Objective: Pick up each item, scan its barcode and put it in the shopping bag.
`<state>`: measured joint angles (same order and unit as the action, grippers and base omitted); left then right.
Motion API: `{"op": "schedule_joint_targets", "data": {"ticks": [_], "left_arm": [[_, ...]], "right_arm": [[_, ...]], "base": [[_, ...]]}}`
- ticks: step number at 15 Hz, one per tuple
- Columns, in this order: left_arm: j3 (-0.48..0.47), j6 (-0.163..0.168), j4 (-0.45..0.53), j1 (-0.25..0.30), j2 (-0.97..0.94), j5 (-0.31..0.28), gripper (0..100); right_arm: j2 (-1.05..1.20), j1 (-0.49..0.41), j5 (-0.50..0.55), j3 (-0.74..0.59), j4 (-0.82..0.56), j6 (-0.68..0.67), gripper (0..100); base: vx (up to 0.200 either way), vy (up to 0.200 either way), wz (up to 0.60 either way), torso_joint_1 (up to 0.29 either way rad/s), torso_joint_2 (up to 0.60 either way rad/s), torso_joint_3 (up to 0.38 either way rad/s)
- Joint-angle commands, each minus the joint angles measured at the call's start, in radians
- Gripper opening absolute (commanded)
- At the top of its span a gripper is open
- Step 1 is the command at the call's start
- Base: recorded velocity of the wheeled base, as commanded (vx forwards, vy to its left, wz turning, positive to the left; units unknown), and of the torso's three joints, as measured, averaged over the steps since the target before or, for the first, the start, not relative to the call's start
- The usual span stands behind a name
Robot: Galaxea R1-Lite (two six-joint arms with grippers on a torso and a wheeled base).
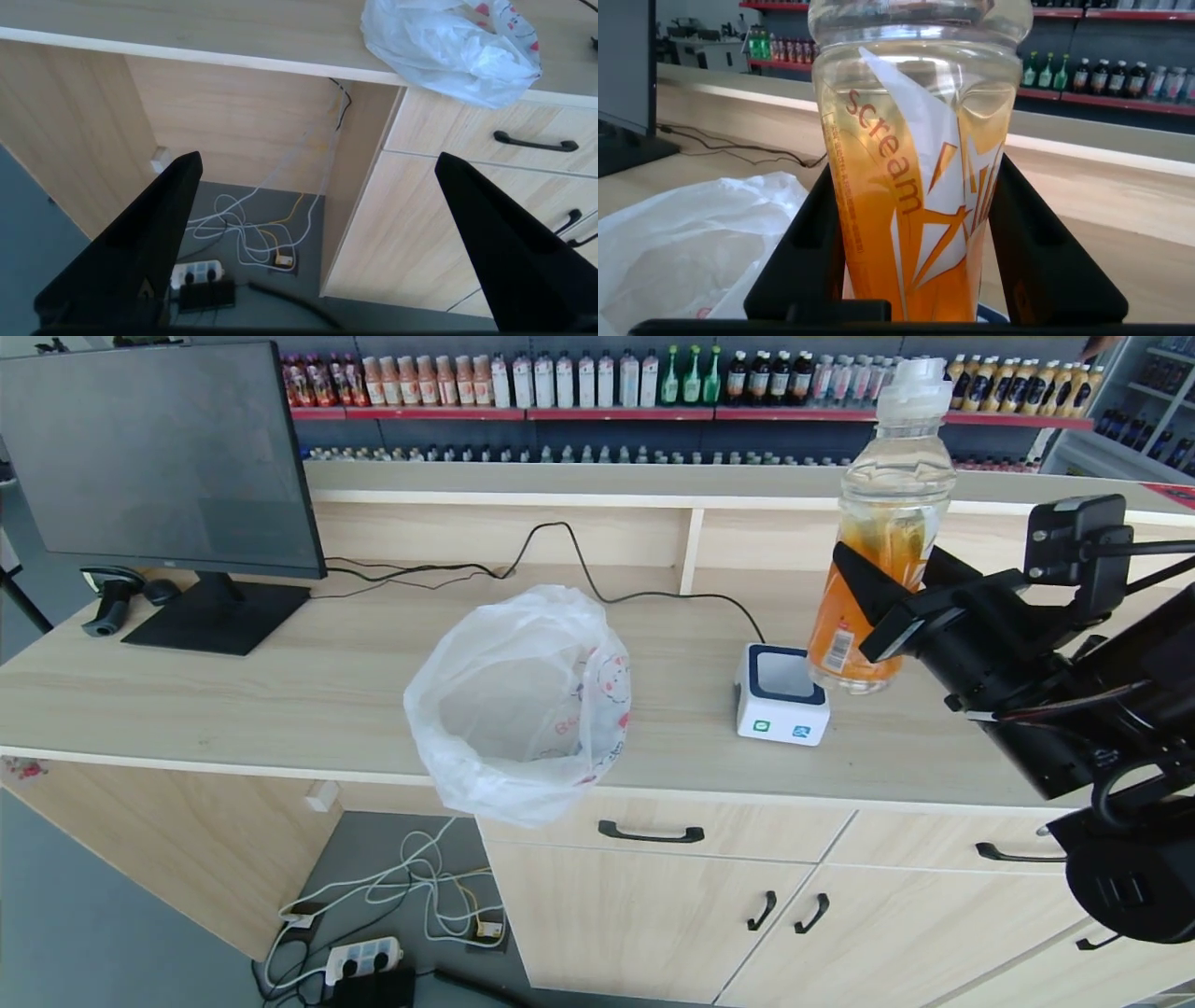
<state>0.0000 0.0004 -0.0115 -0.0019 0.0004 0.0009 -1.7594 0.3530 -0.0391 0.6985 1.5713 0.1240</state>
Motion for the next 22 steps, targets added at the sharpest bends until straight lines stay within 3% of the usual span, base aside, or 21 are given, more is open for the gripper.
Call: {"op": "schedule_joint_targets", "data": {"ticks": [1, 7, 22], "left_arm": [[0.0, 0.0, 0.001, 0.0, 0.0, 0.001, 100], [0.0, 0.0, -0.001, 0.0, 0.0, 0.001, 100], [0.0, 0.0, -0.001, 0.0, 0.0, 0.001, 100]], "right_arm": [[-0.008, 0.001, -0.002, 0.003, 0.0, 0.0, 0], [-0.02, 0.001, -0.002, 0.021, 0.0, 0.002, 0], [-0.296, 0.043, -0.001, 0.2, 0.0, -0.05, 0]], "base": [[0.0, 0.0, 0.6, -0.002, 0.0, 0.002], [0.0, 0.0, 0.6, 0.002, 0.01, 0.002], [0.0, 0.0, 0.0, 0.0, 0.0, 0.0]]}}
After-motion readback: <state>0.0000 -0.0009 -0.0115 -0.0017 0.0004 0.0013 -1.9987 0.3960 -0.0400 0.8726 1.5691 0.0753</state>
